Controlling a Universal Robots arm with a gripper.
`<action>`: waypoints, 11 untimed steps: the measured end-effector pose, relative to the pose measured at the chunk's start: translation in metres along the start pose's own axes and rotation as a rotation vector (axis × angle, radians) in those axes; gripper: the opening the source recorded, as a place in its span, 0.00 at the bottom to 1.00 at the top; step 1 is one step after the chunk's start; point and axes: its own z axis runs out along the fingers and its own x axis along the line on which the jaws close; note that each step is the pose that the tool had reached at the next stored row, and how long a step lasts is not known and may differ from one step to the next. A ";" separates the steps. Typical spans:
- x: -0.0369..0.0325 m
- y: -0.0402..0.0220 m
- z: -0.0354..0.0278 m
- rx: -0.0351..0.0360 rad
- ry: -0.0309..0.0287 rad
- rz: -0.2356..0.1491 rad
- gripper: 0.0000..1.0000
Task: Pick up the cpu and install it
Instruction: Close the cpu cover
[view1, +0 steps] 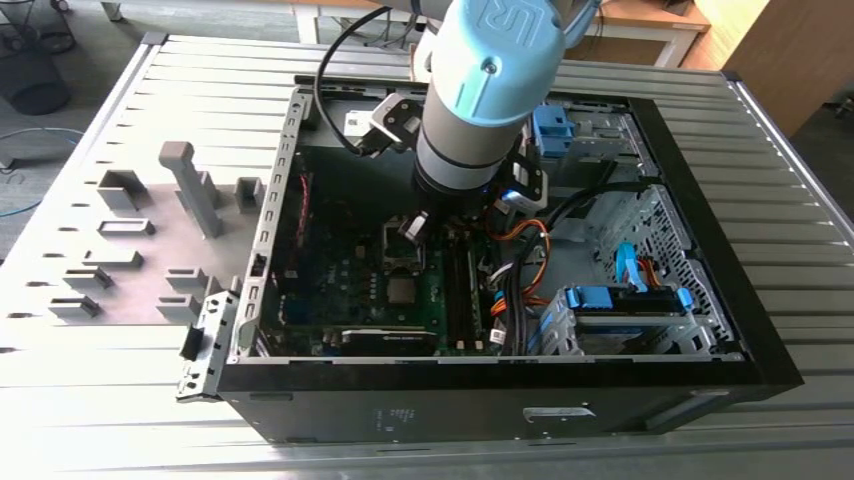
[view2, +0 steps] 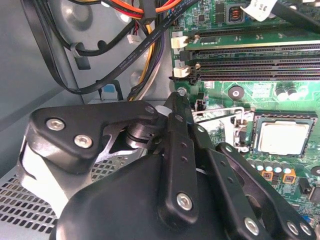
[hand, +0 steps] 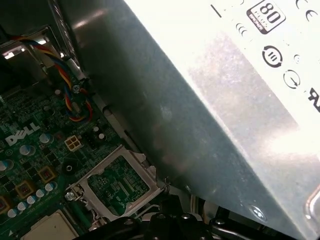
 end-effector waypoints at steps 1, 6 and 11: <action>0.0000 0.0000 0.0000 -0.0003 -0.0004 0.000 0.11; 0.0007 0.0002 -0.0010 -0.0001 -0.0009 0.000 0.11; 0.0011 0.0006 -0.0042 0.0005 -0.0014 0.000 0.11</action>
